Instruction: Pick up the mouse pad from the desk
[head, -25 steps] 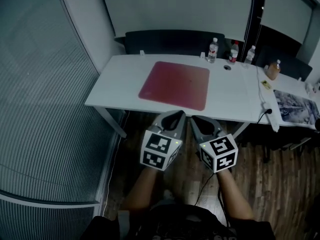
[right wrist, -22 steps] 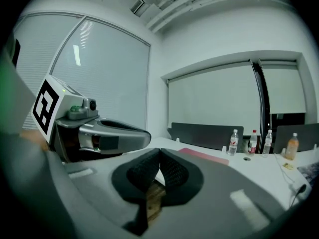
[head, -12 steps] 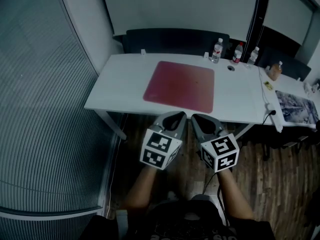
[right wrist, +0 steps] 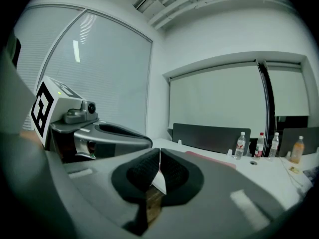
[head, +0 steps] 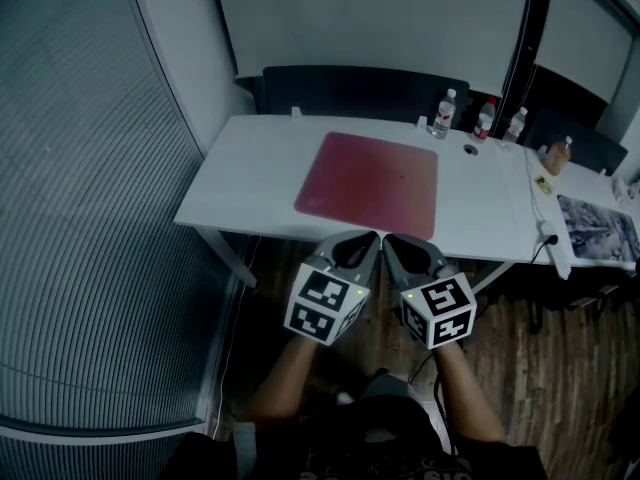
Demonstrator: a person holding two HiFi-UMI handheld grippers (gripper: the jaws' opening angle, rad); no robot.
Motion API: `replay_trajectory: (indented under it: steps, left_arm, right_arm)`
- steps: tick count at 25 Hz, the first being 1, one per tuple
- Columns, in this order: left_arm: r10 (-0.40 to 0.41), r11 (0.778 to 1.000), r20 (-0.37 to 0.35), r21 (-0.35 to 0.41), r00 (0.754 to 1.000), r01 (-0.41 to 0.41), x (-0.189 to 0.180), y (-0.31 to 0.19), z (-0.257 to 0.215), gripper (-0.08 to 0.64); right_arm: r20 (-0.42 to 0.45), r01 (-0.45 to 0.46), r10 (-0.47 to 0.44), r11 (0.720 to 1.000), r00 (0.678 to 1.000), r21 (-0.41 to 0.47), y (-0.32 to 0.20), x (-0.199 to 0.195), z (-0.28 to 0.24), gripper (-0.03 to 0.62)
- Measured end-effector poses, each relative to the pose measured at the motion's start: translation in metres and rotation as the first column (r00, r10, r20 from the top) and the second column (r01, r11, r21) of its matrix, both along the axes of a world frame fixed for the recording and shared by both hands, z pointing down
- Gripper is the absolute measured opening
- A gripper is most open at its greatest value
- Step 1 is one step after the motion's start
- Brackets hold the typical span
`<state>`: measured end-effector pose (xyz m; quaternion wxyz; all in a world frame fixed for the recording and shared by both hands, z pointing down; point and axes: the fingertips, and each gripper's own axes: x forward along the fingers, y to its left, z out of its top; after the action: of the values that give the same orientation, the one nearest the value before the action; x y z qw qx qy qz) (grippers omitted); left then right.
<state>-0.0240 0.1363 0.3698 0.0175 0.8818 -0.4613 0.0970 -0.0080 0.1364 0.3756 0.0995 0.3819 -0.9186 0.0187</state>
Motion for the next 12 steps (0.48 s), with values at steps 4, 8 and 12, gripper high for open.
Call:
replay_trajectory:
  steps: [4, 8, 12]
  left_arm:
    - [-0.004, 1.000, 0.014, 0.003, 1.000, 0.004, 0.001, -0.018, 0.004, 0.006]
    - [-0.013, 1.000, 0.030, -0.003, 0.999, 0.013, 0.004, -0.044, 0.008, 0.006]
    - [-0.022, 1.000, 0.050, -0.009, 0.999, 0.022, 0.005, -0.072, 0.013, 0.006]
  right_arm:
    - [0.010, 0.003, -0.003, 1.000, 1.000, -0.003, -0.017, 0.001, 0.005, 0.003]
    - [0.032, 0.008, -0.008, 1.000, 0.999, -0.007, -0.046, 0.005, 0.008, 0.005]
    - [0.043, 0.029, -0.028, 1.000, 0.999, -0.004, -0.072, 0.003, 0.009, 0.005]
